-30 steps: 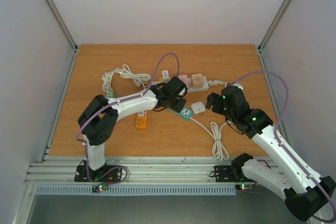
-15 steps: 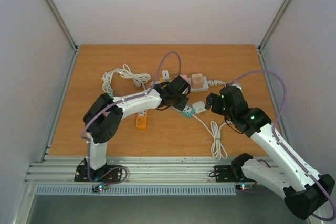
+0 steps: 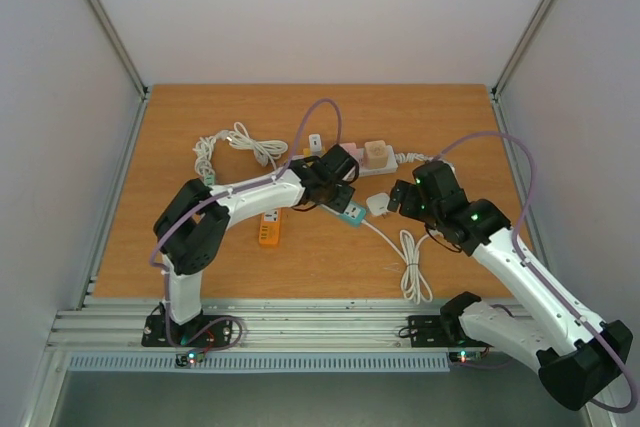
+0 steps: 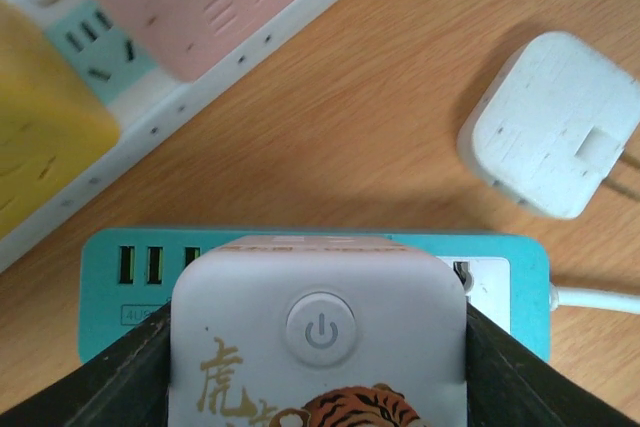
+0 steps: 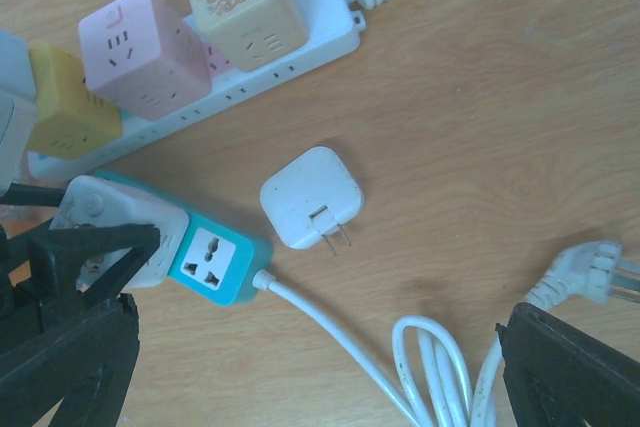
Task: Insert the plug
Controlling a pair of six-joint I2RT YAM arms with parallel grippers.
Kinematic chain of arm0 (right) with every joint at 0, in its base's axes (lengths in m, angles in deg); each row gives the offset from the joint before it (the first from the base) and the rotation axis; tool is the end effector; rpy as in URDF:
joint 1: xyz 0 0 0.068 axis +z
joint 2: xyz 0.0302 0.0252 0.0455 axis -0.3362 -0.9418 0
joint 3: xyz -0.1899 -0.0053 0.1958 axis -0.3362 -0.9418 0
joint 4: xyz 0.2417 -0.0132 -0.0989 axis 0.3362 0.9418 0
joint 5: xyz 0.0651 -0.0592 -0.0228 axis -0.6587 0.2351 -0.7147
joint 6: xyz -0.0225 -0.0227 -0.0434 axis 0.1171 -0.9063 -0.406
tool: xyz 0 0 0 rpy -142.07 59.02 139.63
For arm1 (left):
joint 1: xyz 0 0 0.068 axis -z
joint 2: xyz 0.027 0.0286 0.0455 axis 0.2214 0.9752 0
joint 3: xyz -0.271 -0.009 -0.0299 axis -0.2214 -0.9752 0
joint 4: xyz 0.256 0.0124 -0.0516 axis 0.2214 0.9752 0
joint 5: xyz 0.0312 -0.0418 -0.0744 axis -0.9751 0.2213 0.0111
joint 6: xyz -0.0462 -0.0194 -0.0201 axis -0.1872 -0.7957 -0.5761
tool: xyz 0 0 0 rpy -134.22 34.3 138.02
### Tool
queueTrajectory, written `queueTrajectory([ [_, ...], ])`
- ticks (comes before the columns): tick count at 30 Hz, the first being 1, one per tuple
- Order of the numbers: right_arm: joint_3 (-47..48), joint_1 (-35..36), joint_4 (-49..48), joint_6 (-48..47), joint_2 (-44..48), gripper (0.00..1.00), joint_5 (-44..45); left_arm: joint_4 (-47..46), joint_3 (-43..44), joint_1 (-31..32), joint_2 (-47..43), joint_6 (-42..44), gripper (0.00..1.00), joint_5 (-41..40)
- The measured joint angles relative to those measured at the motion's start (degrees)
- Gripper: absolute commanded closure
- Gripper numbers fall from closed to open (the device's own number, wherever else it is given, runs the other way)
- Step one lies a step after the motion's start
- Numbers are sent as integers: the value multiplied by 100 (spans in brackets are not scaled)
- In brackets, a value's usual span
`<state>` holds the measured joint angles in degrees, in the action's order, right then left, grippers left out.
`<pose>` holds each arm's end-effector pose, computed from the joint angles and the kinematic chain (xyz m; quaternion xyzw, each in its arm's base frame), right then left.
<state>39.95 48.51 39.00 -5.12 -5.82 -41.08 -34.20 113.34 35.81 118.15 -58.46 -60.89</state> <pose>0.1635 0.0807 0.2923 -0.0868 0.9278 0.0217 0.3621 0.2751 -0.3063 0.1908 0.2743 0.9277 -0.0852 0.2384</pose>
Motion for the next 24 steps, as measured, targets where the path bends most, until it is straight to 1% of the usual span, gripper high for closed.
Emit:
queueTrajectory([
  [6, 42, -2, -166, -74, -339, 2, -470, -7, -468, -190, -348, -33, 72, 70],
  [12, 118, -2, -254, -74, -772, 2, -691, -297, -780, -236, -470, -81, 63, 79],
  [19, 310, -2, -280, -2, -1178, 2, -697, -614, -1010, -240, -544, -151, 62, 92],
  [21, 365, -2, -278, 17, -1259, 2, -680, -614, -1012, -223, -544, -157, 58, 55],
  [24, 448, -2, -262, 50, -1318, 2, -629, -599, -999, -212, -555, -155, 45, 55],
])
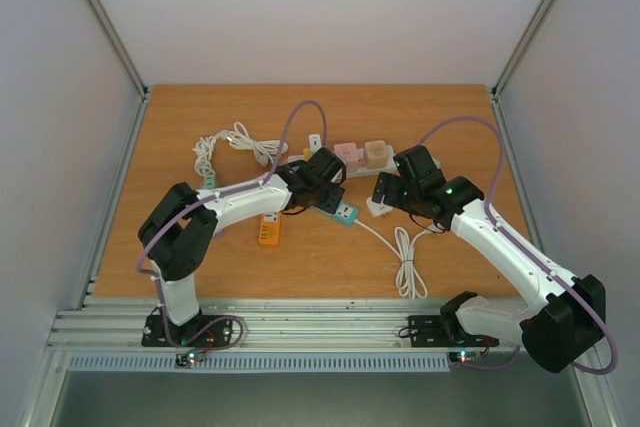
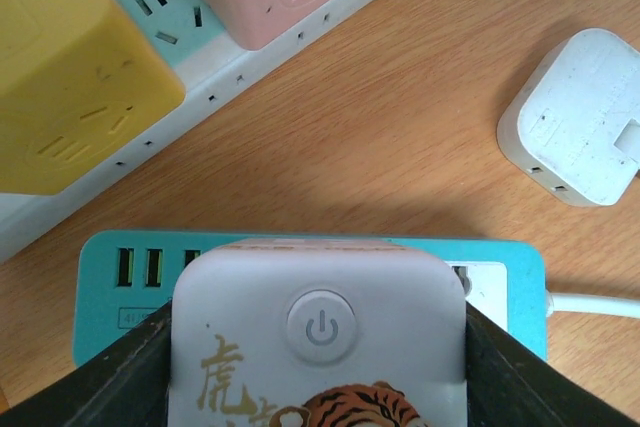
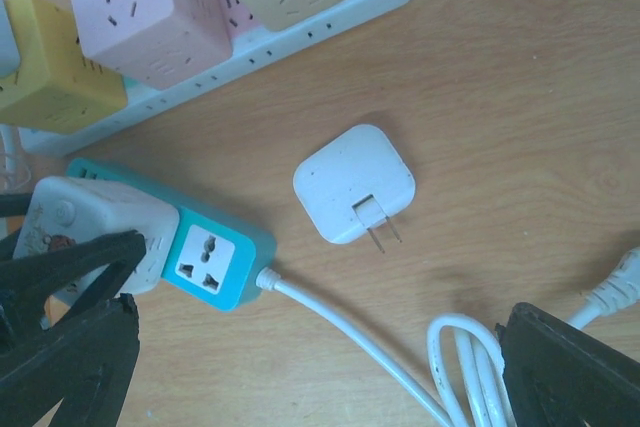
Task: Insert the plug
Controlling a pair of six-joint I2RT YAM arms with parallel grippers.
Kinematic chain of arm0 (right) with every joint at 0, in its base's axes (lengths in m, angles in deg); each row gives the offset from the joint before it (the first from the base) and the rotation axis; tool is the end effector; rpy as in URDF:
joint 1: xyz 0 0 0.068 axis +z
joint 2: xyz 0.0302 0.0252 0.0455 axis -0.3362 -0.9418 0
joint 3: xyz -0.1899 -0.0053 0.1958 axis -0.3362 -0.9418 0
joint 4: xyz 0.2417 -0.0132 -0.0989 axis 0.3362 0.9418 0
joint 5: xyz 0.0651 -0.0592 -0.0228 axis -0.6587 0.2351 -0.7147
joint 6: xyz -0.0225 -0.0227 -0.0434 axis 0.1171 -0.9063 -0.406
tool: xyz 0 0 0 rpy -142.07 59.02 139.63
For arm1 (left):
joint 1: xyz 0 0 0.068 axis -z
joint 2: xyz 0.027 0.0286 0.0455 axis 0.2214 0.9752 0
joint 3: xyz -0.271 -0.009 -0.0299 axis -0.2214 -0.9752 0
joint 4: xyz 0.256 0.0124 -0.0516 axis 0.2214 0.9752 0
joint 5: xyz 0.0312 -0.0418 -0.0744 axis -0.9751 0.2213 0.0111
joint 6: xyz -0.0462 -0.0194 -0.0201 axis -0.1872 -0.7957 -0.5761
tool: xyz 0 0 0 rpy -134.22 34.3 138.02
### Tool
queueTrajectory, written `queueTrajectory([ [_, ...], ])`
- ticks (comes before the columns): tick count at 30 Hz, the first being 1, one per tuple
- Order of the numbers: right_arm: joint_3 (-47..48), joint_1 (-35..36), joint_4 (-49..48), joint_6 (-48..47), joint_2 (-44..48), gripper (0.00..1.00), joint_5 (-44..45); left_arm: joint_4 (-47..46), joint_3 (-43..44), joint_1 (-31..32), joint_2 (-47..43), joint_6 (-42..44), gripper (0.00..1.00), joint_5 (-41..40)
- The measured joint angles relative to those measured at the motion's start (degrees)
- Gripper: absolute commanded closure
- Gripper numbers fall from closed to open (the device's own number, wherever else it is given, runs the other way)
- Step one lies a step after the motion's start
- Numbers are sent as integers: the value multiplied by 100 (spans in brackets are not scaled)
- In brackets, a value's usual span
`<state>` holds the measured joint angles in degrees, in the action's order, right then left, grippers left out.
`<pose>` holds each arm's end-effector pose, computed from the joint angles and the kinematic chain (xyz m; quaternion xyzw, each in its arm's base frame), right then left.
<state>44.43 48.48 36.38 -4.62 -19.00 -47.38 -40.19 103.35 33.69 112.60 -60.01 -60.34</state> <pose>0.2041 0.1073 0.2767 -0.1074 0.9468 0.0525 0.2987 0.2668 -0.2759 0.1820 0.2442 0.9328 -0.0949 0.2476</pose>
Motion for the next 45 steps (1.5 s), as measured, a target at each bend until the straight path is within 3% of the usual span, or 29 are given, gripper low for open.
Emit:
queueTrajectory([
  [5, 192, 0, 57, 33, -72, 1, 179, 282, 227, 2, -55, 50, 23, 11],
  [7, 251, 0, 74, 37, -87, 2, 238, 780, 234, -2, -35, 90, 15, 35],
  [9, 289, -2, 85, 44, -87, 1, 282, 1272, 227, -13, -33, 111, 1, 98],
  [14, 308, -2, 140, 70, -87, 2, 350, 1672, 227, -37, -527, 127, 1, 291],
  [21, 323, -2, 144, 39, -151, 2, 350, 1421, -63, -63, -1821, 127, 0, 319],
  [32, 885, -133, -50, -570, -1906, 2, 568, 863, -1534, -306, -3985, -37, 1, 114],
  [38, 977, -708, -155, -1259, -2645, 1, 367, 817, -1917, -415, -4520, -247, 1, 118],
  [45, 1056, -719, -175, -1996, -3226, 2, 92, 785, -2111, -520, -4730, -345, 1, 120],
])
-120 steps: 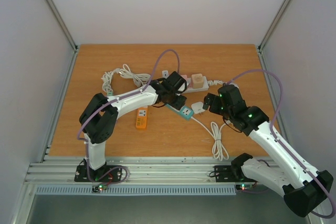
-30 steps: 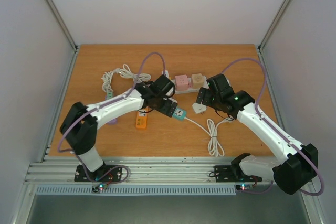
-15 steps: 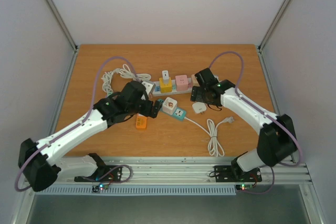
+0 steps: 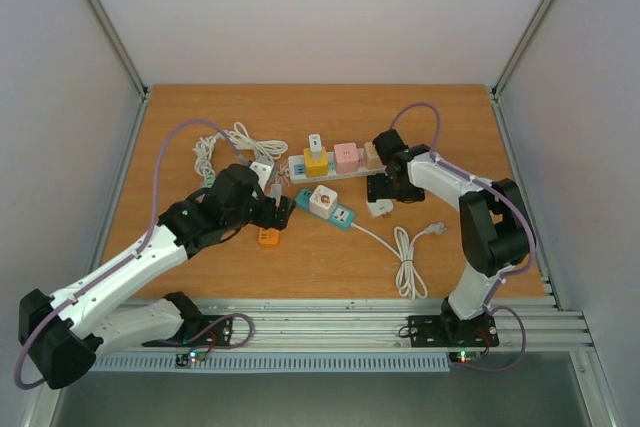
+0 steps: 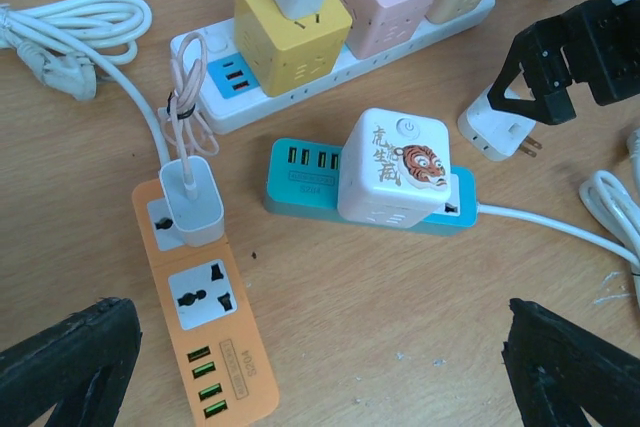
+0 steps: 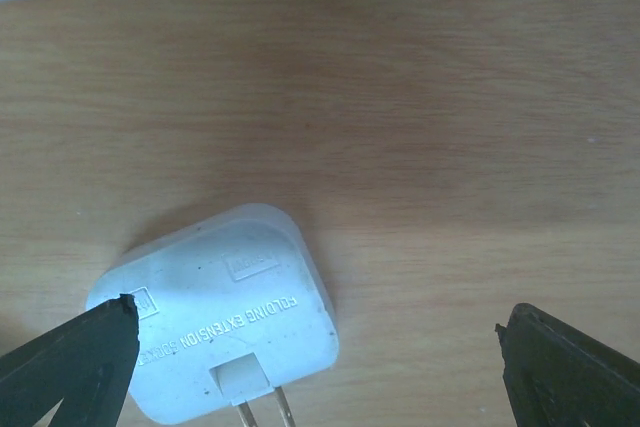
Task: Insert the plug
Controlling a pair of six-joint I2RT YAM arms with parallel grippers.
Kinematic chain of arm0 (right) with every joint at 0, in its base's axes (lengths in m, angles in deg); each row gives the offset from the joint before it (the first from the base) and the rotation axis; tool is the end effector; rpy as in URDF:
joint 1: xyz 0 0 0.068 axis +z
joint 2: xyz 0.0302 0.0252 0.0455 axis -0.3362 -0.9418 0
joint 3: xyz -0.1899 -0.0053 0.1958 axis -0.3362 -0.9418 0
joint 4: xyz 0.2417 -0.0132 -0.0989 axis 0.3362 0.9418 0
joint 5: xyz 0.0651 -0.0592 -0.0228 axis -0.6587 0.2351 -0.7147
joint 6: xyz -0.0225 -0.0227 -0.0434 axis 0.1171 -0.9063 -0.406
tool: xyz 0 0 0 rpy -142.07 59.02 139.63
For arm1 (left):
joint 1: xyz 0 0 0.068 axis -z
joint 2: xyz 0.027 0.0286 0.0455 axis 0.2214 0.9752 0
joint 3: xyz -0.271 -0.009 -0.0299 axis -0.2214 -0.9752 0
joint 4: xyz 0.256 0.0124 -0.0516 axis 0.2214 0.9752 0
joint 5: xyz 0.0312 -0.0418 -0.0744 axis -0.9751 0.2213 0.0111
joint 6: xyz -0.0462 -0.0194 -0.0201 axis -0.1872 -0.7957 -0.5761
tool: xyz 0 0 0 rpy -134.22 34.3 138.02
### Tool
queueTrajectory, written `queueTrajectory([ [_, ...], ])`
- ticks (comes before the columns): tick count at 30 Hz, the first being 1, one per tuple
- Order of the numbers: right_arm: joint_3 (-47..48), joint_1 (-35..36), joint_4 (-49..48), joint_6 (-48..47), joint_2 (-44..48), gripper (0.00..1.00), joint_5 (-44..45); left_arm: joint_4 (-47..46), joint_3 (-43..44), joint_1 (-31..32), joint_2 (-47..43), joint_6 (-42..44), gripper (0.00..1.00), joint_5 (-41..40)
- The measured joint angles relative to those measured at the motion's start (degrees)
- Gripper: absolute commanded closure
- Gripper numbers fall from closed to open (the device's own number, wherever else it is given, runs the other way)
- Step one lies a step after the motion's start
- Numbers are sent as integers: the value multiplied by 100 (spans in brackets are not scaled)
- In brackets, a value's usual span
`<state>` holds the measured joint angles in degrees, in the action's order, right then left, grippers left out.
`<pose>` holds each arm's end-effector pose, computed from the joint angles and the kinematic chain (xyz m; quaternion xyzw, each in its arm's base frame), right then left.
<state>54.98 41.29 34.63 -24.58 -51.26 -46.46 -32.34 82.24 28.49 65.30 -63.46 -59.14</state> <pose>0.3063 0.1162 0.1849 -0.2301 0.9622 -0.0519 0.1359 0.1646 -0.1409 0.2895 0.1600 0.8966 -0.1773 0.3730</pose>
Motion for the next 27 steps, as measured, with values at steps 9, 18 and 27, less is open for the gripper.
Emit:
queueTrajectory([
  [9, 26, 0, 28, -356, -273, 2, -645, -2, -55, -44, 52, 24, 1, 166],
  [18, 48, 33, 44, -476, -638, 2, -811, -2, -55, -46, 87, 26, 1, 262],
  [27, 210, 184, -31, -459, -776, 17, -527, -2, -55, -48, 199, 22, 1, 308],
])
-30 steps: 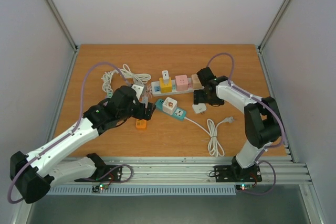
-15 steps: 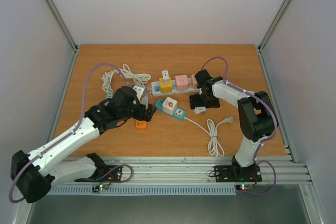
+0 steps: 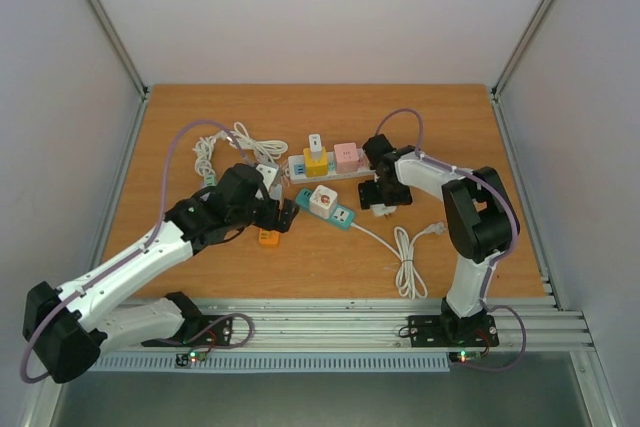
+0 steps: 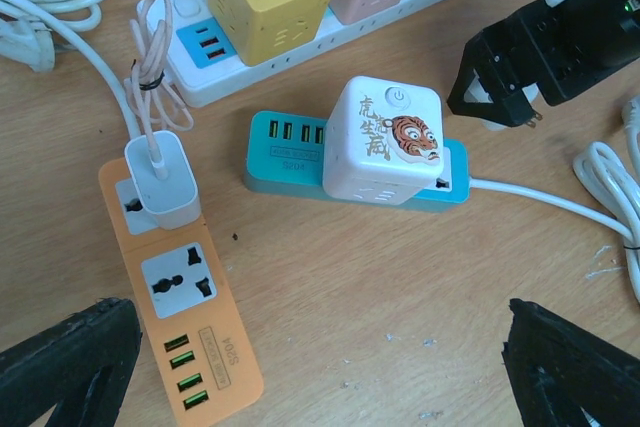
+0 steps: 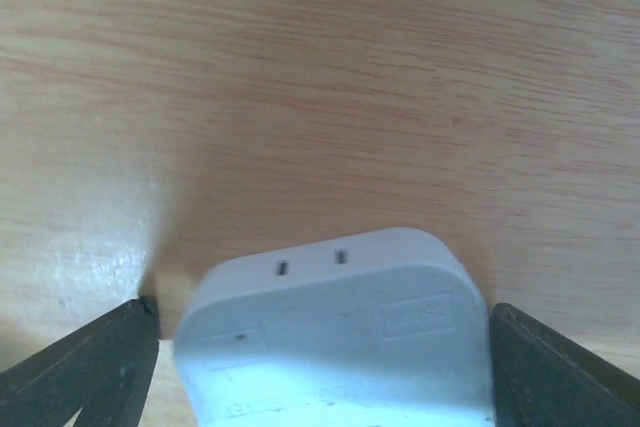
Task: Insert the plug
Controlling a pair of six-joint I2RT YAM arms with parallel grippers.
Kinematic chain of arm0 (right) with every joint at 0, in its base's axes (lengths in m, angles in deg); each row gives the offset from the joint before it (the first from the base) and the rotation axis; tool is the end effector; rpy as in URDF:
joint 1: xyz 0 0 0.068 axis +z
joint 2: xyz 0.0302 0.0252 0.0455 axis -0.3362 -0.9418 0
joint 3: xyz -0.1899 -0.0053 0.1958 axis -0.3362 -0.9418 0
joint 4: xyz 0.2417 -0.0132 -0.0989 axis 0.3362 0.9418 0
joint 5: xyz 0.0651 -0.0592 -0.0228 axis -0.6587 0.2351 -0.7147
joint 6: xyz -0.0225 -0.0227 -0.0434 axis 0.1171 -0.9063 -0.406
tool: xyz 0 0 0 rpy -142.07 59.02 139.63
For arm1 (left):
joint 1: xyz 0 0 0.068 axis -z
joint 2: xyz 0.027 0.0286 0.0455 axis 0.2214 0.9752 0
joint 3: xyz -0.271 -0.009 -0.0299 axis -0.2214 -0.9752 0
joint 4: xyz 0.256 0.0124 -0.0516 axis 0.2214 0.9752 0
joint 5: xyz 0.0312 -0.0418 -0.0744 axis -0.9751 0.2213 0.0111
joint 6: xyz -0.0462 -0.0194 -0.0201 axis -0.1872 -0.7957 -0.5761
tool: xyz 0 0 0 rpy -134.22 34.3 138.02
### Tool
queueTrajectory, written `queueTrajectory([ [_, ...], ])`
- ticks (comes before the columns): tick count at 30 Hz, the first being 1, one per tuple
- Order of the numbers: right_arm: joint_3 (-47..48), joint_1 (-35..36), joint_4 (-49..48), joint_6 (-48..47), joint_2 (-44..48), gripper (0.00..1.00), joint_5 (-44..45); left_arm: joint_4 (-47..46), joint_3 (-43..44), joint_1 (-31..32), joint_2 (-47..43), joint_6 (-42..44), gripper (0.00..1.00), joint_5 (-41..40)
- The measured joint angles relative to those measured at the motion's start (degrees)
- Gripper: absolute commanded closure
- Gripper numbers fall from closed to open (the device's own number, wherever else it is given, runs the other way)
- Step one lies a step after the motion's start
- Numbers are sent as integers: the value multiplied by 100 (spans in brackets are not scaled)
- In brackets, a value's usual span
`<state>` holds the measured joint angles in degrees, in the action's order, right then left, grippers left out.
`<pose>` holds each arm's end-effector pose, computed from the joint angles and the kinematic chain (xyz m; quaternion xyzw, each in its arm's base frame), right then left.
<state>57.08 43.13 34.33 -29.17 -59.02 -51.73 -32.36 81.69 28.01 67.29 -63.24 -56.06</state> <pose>0.3153 0.1352 0.1513 -0.2925 0.9525 -0.0151 0.0837 0.1687 -0.1446 0.2793 0.1708 0.9041 -0.1862 0.3447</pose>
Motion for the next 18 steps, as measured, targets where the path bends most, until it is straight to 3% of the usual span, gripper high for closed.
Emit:
queueTrajectory([
  [3, 0, 26, -74, 63, -2, 28, 24, 0, 2, -9, 61, -2, 1, 42],
  [6, -15, 26, -179, 149, 26, 33, 42, 2, 2, -13, 92, -20, 1, 61],
  [12, -273, 26, -424, 413, 348, 34, 144, -9, 2, -13, 96, -107, 1, 72],
  [18, -575, 26, -667, 925, 1419, 34, 28, -413, -98, -13, 37, -415, 1, 66],
])
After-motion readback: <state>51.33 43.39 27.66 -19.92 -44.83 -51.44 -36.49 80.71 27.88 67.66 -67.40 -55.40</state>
